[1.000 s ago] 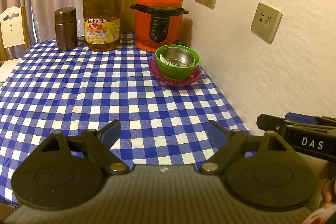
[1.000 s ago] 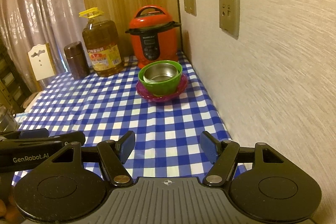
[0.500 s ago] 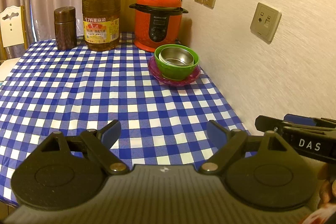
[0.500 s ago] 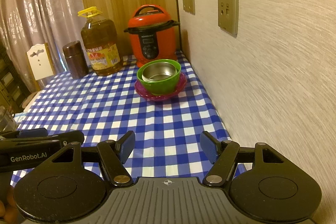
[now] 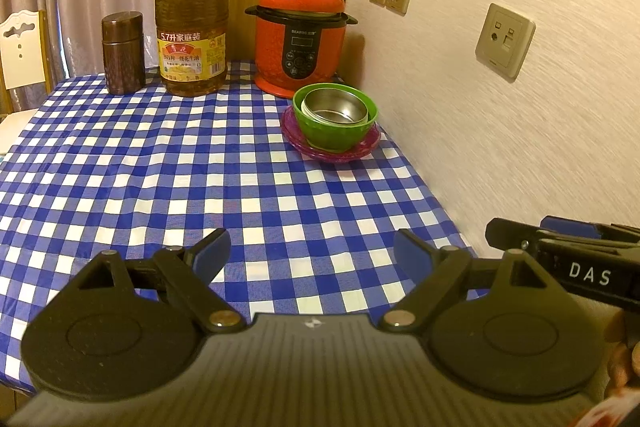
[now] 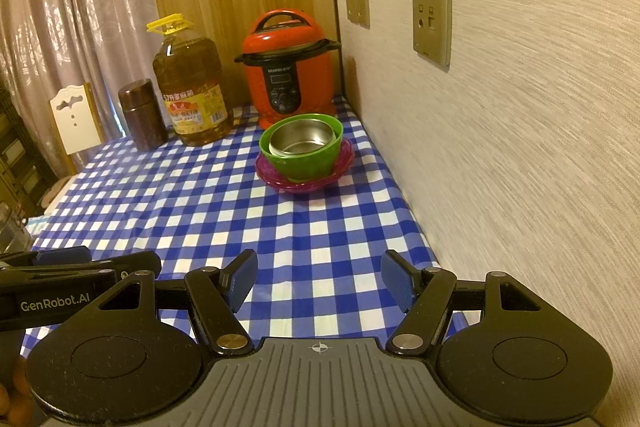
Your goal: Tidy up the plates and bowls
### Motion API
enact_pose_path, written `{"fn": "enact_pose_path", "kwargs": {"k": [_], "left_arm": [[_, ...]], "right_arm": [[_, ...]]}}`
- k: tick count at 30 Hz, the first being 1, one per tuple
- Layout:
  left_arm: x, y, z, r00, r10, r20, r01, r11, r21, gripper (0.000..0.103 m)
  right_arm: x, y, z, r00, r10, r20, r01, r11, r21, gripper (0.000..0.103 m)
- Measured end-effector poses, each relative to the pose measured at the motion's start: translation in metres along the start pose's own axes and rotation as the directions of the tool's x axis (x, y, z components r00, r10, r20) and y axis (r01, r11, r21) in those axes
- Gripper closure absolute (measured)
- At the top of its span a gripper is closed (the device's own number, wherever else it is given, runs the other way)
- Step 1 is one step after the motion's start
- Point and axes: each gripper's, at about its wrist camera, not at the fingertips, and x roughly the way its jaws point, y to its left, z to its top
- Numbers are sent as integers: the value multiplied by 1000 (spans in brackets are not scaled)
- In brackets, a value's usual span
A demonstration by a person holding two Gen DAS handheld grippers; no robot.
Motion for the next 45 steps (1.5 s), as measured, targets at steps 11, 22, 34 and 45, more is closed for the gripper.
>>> {"fn": "enact_pose_path", "kwargs": {"k": [11, 22, 34, 45], "left_arm": [[0, -1, -1, 1000, -1, -1, 1, 1000, 0, 16], [0, -1, -1, 1000, -2, -2, 2, 1000, 1, 16], [0, -3, -1, 1000, -3, -4, 3, 1000, 2, 16], [0, -3, 0, 1000, -3, -4, 3, 1000, 2, 16]], "right_arm": [[1, -2, 0, 1000, -1, 0, 1, 1000, 1, 35], [1, -4, 0, 1000, -3, 2, 3, 1000, 2, 35], [2, -5, 0, 1000, -3, 2, 3, 1000, 3, 35], [2, -6, -1, 1000, -4, 3, 4, 1000, 4, 35]]}}
